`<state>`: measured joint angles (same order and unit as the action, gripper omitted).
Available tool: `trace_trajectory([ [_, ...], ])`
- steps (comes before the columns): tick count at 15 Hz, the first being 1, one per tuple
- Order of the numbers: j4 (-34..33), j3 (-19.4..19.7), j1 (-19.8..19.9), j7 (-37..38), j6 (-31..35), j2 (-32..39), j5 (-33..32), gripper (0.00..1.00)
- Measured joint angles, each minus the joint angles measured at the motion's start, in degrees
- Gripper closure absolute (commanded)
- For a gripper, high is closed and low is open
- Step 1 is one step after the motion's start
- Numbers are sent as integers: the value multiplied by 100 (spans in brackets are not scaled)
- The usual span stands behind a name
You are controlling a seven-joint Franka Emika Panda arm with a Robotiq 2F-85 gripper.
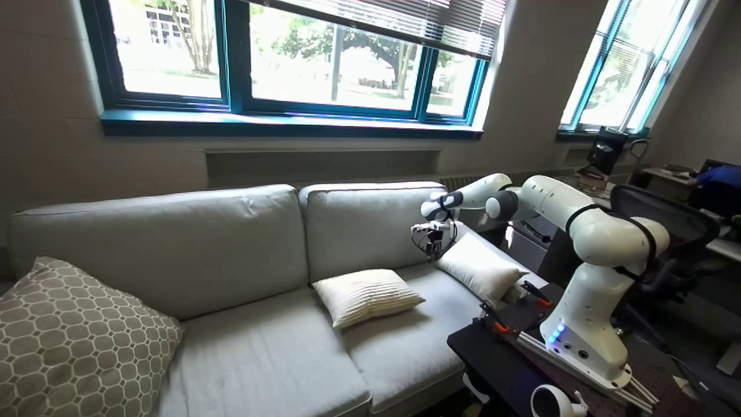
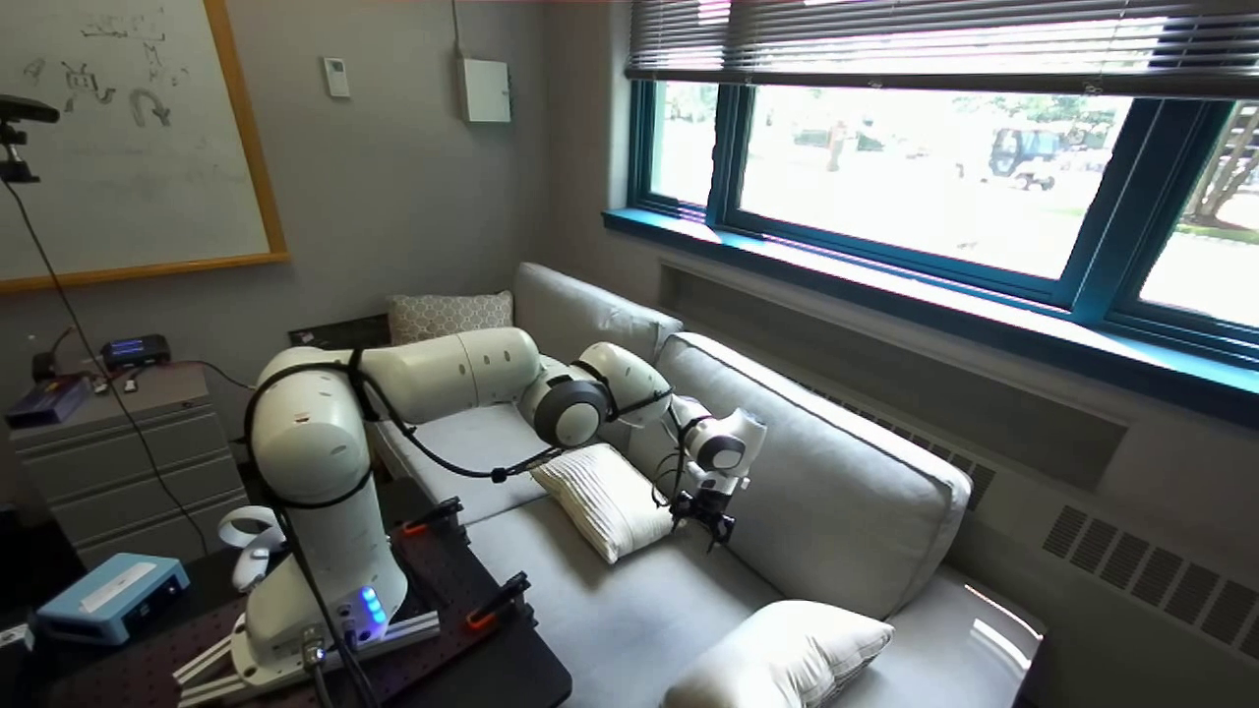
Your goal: Place the striped pillows against the right armrest
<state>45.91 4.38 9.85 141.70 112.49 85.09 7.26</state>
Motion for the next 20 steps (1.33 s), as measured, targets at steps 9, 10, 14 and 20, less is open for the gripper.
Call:
trace_trajectory([
  [9,29,-1121,-1138,-39,-1120,4,1001,0],
  [10,29,-1186,-1266,-140,-1065,3,1036,0],
  [14,129,-1029,-1990,-493,-448,3,819,0],
  [20,356,-716,-2445,-457,224,6,635,0],
])
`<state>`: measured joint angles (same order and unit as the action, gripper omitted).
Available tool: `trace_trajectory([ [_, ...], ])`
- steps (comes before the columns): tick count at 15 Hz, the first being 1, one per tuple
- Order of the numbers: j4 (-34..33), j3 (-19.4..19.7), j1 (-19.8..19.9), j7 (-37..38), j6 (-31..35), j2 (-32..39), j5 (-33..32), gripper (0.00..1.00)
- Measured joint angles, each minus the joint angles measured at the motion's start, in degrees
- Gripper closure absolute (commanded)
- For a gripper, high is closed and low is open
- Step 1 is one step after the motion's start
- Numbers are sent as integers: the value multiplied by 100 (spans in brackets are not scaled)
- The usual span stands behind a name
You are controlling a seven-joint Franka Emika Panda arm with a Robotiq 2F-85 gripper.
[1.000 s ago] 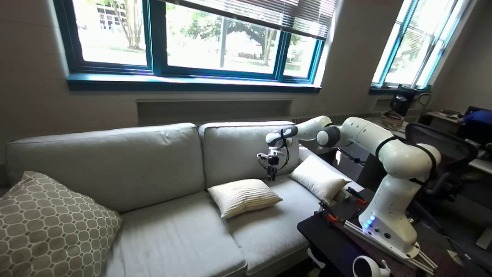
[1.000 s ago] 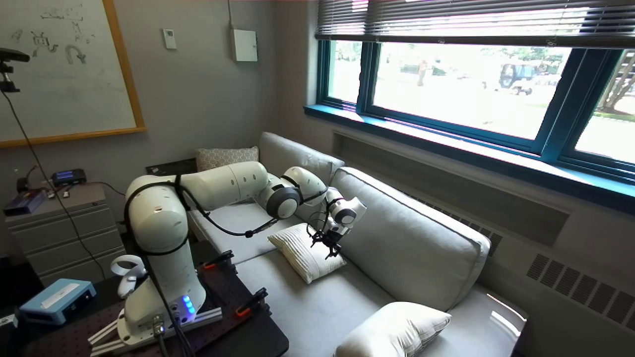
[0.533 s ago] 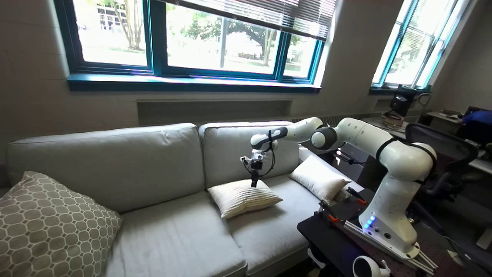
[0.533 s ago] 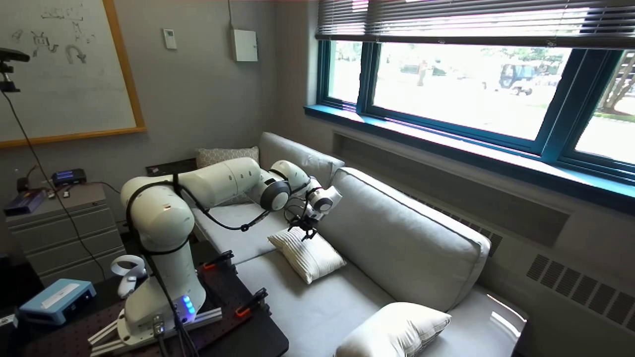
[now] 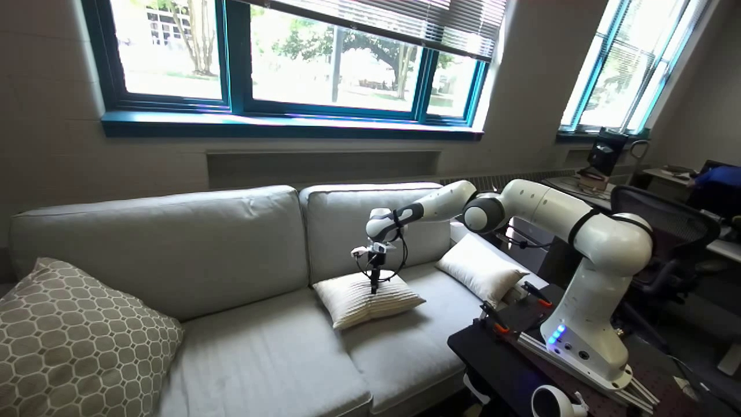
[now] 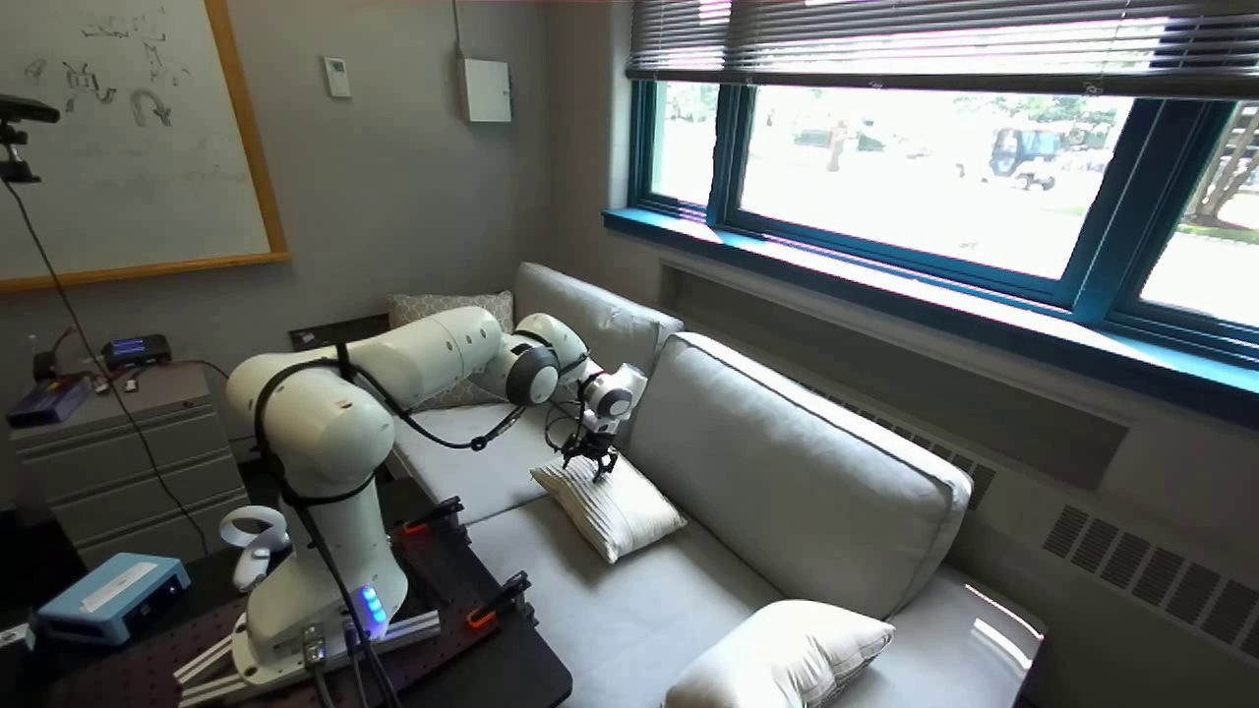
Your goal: Place the striped pillows against the right armrest
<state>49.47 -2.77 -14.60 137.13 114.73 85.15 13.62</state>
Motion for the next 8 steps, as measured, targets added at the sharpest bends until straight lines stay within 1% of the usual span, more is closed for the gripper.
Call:
trace_trajectory([
  [5,-3,-39,27,-8,112,-2,4,0],
  [8,-10,-19,-135,-9,391,-32,-57,0],
])
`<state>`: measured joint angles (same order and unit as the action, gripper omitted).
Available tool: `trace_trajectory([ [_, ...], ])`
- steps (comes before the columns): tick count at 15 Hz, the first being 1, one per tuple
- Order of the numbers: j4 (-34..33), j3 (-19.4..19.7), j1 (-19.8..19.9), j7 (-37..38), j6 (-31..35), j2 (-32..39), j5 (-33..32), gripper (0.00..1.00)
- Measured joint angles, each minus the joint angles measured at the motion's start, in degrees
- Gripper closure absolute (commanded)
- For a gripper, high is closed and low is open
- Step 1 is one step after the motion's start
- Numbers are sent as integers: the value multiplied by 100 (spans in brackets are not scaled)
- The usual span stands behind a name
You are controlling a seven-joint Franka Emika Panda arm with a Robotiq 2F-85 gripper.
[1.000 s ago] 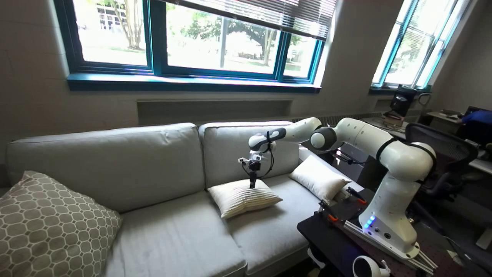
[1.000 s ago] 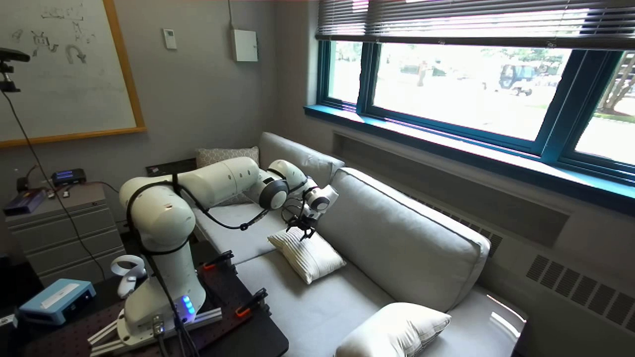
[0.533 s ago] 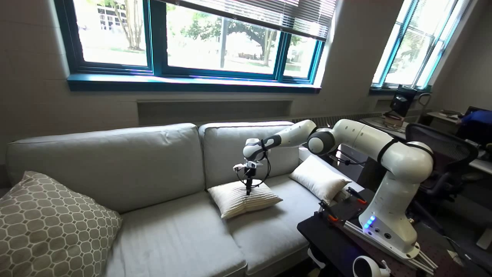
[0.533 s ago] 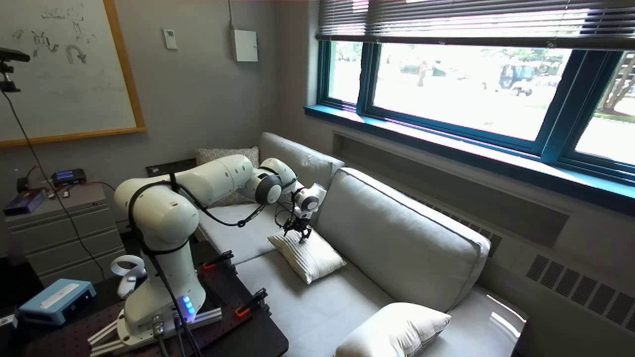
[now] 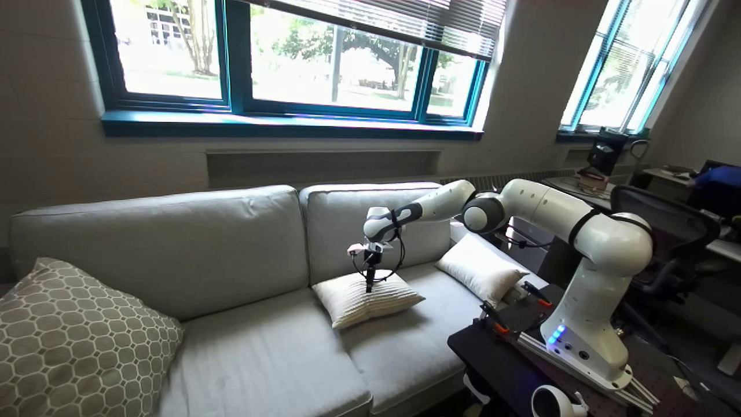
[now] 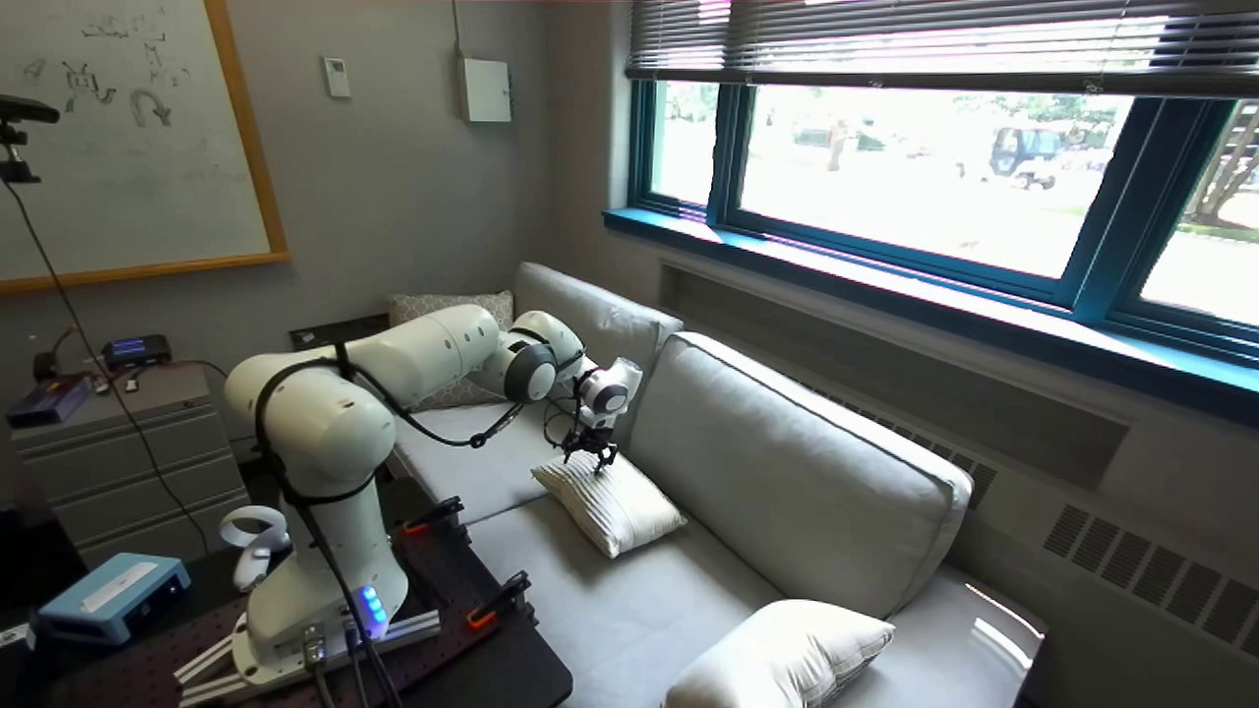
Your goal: Place the striped pillows against the right armrest
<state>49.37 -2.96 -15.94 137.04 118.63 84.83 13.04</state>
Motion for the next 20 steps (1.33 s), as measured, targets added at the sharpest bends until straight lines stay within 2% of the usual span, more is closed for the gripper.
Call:
trace_trajectory([
  [3,-37,194,-345,21,214,-57,-334,0],
  [9,-171,731,-891,-19,254,-60,-1474,0],
  [13,-161,852,-882,-475,480,-58,-1965,0],
  [16,-120,836,-724,-930,736,-48,-1995,0],
  [20,-101,822,-651,-1045,775,-46,-1995,0],
])
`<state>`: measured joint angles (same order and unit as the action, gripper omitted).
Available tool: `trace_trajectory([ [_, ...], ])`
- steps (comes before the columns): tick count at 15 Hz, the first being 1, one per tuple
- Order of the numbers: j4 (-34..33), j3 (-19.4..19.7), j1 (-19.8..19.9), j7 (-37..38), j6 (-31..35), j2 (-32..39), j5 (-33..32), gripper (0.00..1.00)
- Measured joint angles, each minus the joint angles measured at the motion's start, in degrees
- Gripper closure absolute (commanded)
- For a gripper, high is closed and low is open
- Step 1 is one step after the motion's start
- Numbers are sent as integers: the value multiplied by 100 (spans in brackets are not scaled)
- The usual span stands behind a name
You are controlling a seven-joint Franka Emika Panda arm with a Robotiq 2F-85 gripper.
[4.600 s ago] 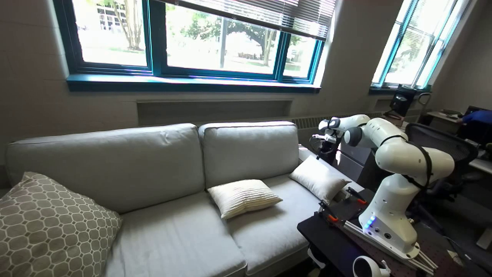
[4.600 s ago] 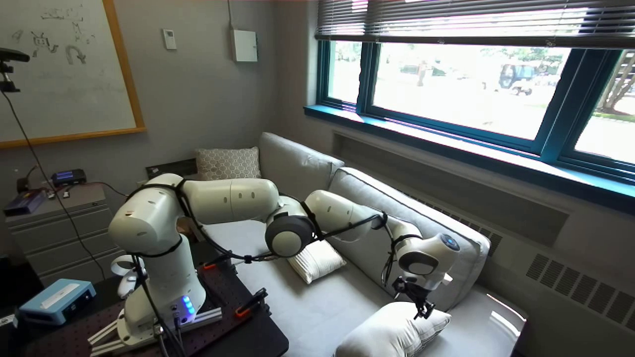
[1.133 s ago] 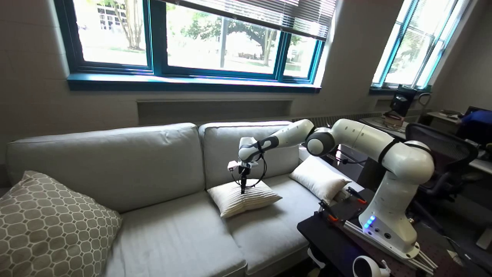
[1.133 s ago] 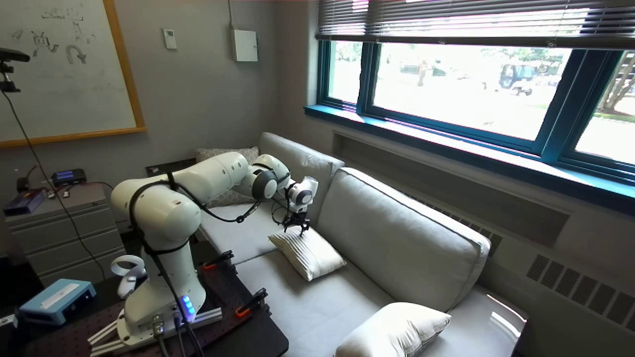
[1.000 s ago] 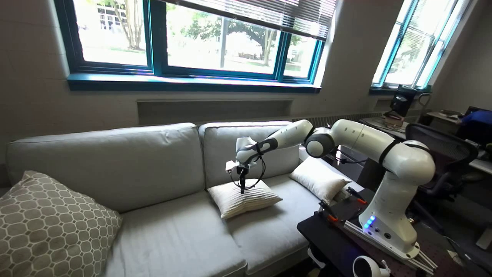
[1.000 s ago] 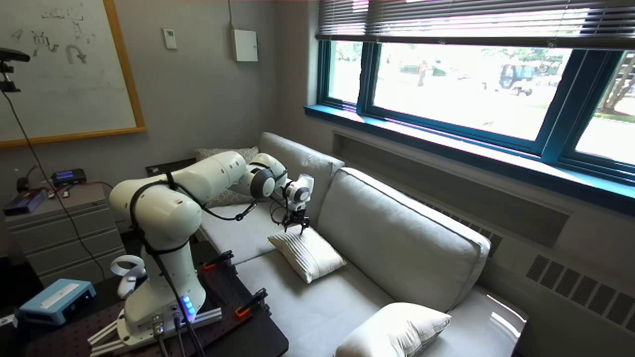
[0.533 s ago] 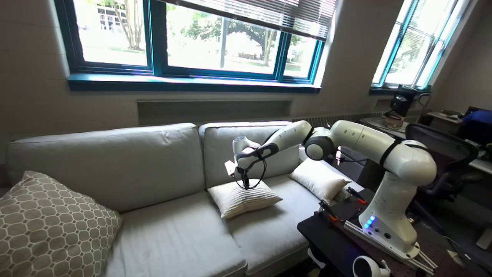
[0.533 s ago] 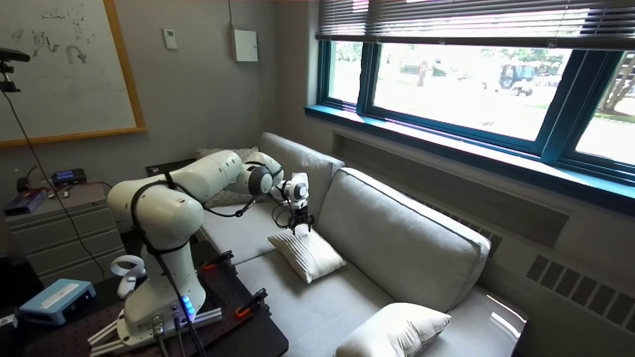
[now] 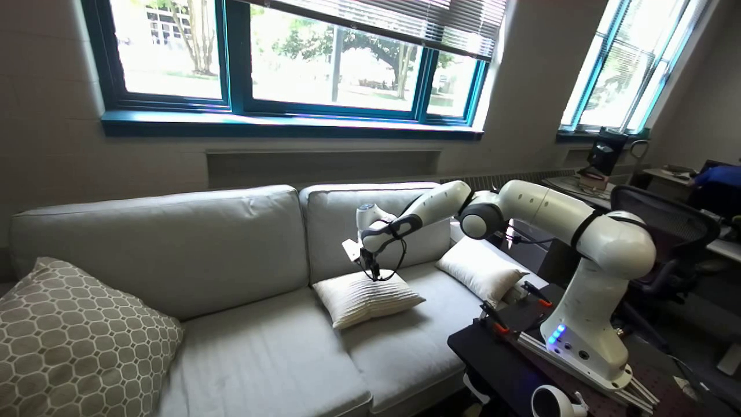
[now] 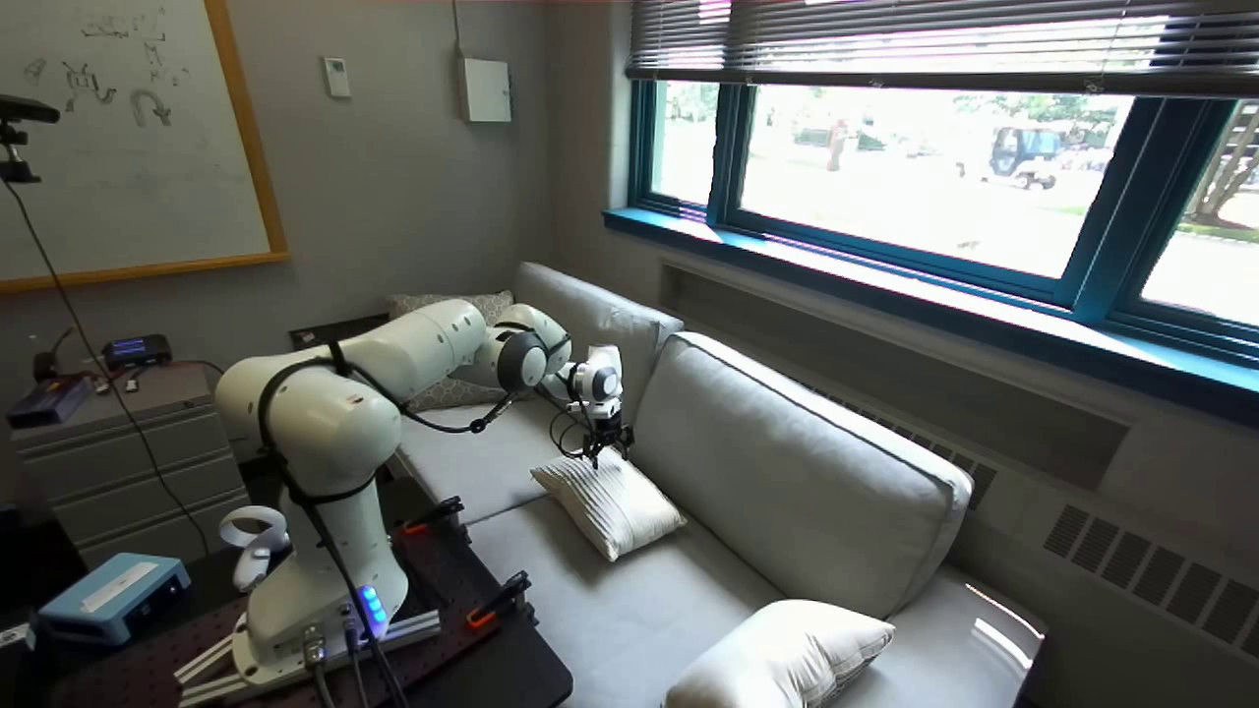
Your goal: Place the striped pillows against the right armrest
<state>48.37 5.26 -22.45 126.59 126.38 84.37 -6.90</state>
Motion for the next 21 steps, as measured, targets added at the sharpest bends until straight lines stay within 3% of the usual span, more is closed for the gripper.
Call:
trace_trajectory([
  [7,52,-444,363,-393,283,3,453,0],
  [11,165,-438,506,-376,398,8,651,0],
  [21,652,-270,72,343,351,35,647,0],
])
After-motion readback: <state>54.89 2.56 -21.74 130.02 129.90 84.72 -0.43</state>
